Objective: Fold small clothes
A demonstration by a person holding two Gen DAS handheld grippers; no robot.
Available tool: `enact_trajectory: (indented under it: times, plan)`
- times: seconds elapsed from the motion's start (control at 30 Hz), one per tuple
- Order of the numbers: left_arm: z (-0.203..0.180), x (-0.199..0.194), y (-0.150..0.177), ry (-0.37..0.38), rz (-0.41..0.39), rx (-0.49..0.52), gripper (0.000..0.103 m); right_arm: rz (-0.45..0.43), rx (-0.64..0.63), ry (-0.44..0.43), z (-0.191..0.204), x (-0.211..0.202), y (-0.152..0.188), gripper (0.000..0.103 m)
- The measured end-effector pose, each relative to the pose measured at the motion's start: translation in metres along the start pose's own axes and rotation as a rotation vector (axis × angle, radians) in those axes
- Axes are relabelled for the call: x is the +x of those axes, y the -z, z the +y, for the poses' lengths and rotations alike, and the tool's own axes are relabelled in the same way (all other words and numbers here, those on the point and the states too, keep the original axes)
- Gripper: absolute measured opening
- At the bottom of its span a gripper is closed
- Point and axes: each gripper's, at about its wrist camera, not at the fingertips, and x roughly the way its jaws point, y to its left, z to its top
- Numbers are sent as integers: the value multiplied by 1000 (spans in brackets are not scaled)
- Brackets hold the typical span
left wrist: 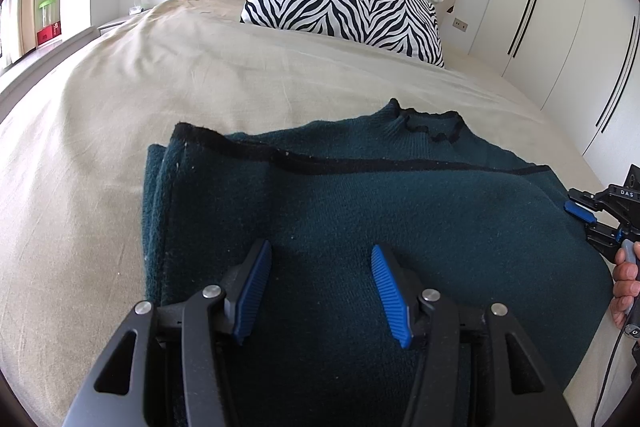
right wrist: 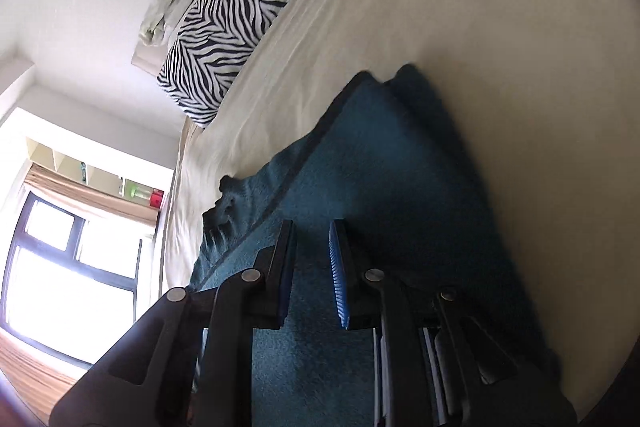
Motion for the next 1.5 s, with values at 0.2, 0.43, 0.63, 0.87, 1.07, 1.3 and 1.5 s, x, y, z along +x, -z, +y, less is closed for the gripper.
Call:
enact_trajectory:
  times: [0.2,0.43,0.63,0.87,1.07,1.3,1.5]
  plan:
    - [0,-20,-2,8,21,-82,60,-114,24,119,-38,-107,-1,65]
    - [-53,-44,-4,99,36,-61,64,-17,145,70,-74,-142,37,65]
    - [-82,-20,7,155,122,-84,65,-33,304,74,-66,-125,82,63]
    - [-78,-7,8,178,158,-138,67,-45,439,-15,-63,-111,116,63]
    - [-75,-3,7,194,180,-132,67,-114,490,-86,-58,-93,105,65]
    - [-71,0,7,213,180,-152,67,-166,499,-114,-43,-63,96,65]
    - [-66,-1,8,245,177,-169,67,-197,383,-58,-17,-43,75,56]
